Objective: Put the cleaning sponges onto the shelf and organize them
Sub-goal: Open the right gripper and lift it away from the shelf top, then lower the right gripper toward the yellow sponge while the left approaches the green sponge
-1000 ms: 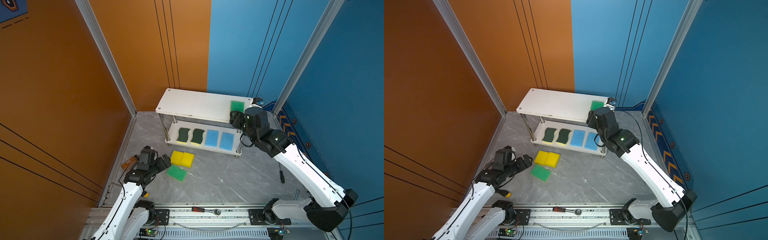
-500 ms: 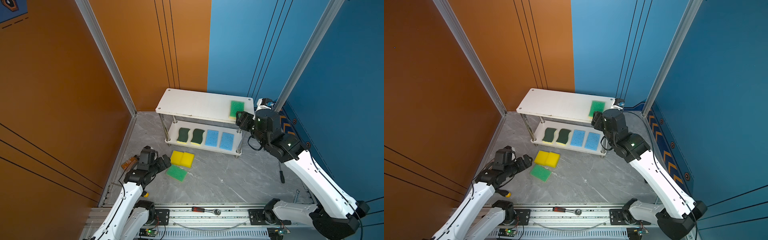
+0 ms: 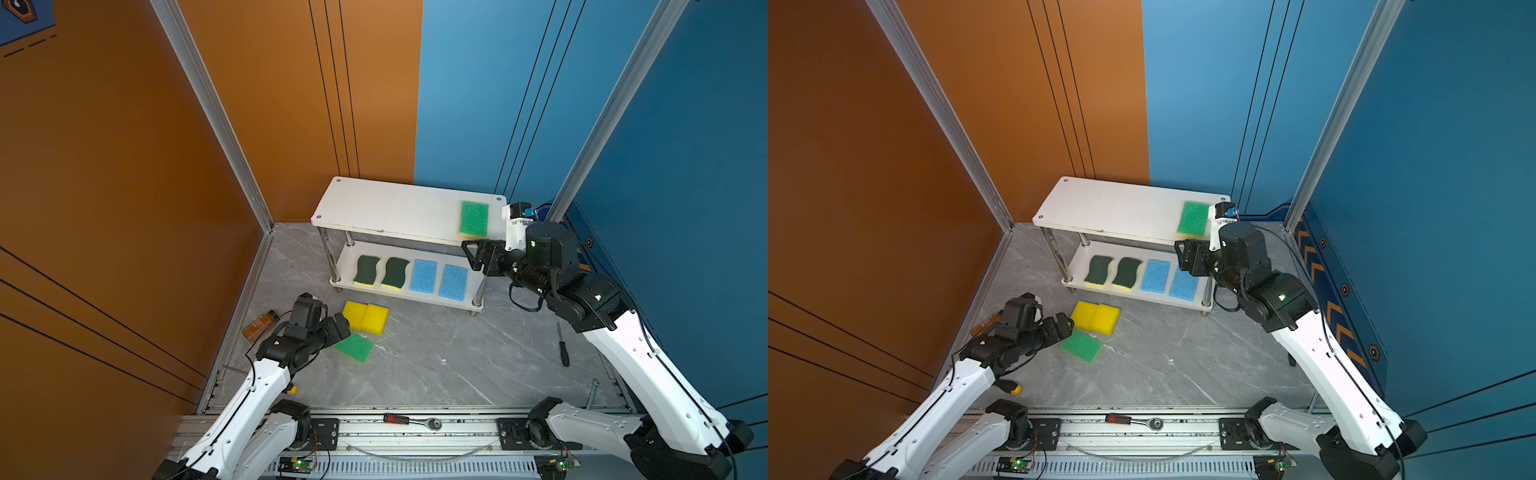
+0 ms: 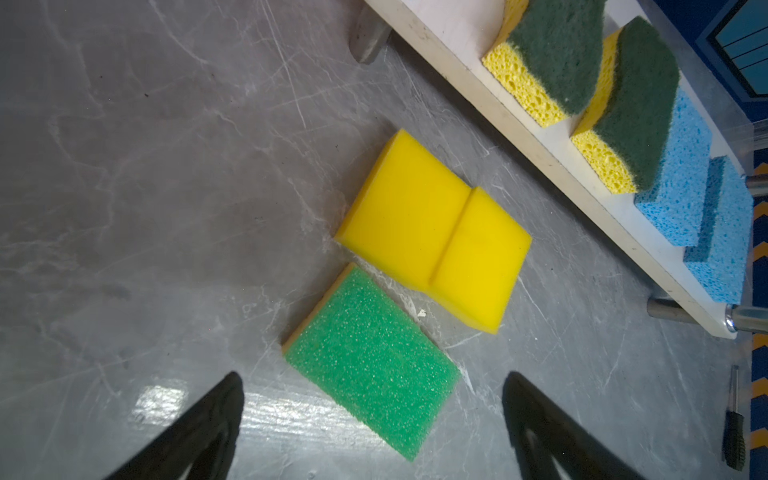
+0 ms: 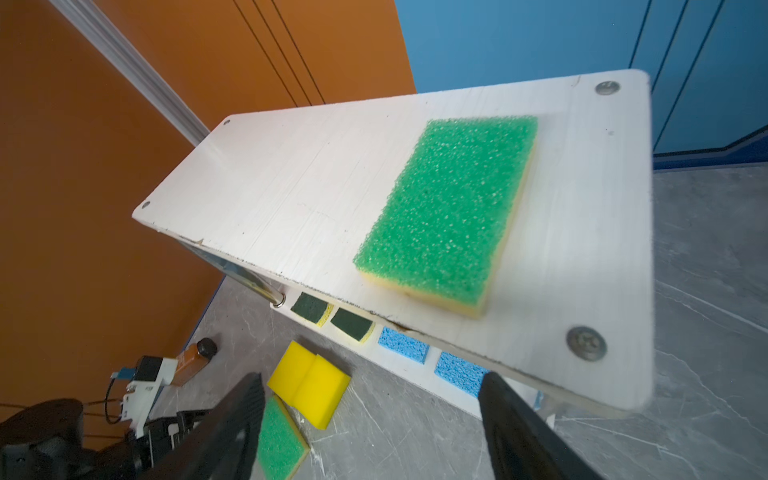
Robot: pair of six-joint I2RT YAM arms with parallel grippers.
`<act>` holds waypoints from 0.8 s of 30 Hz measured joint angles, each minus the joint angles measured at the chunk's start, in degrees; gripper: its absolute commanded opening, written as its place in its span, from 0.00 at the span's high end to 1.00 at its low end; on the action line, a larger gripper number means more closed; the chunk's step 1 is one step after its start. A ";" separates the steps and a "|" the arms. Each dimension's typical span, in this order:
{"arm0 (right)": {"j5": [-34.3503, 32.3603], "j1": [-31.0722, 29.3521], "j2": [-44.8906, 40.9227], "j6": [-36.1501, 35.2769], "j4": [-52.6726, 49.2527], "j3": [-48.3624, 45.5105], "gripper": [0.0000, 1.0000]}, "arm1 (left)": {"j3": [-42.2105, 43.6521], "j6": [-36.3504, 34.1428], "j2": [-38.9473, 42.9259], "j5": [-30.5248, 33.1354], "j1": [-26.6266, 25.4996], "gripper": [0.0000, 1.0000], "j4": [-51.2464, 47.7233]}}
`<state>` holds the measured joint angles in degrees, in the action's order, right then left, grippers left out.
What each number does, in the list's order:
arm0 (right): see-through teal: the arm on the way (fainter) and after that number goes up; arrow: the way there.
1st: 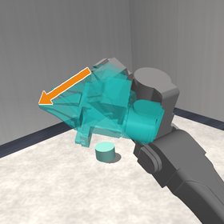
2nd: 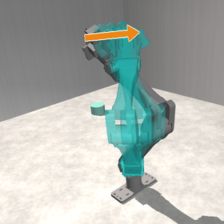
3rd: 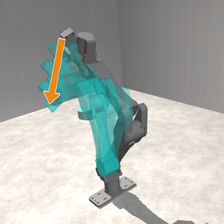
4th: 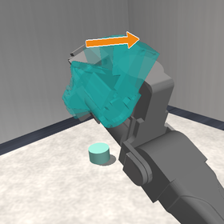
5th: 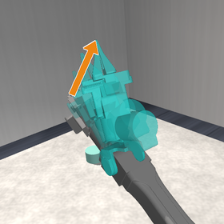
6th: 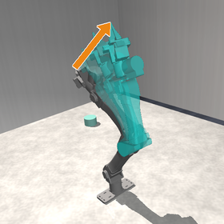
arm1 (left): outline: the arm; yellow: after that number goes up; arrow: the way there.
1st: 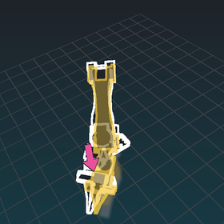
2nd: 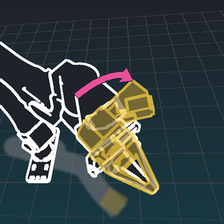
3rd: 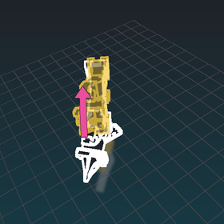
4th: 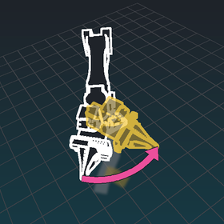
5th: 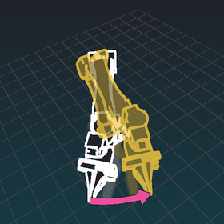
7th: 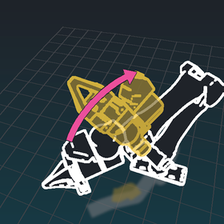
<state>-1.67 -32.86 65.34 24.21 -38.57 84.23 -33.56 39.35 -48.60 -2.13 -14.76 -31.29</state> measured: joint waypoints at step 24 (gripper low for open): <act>5.09 -21.14 3.61 -14.34 9.75 -20.55 0.14 | 3.74 12.98 4.57 5.51 -14.27 0.02 -2.56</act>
<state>3.42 -54.00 68.95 9.87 -28.82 63.68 -29.82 52.34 -44.03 3.38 -29.04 -33.85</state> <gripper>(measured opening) 0.859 0.978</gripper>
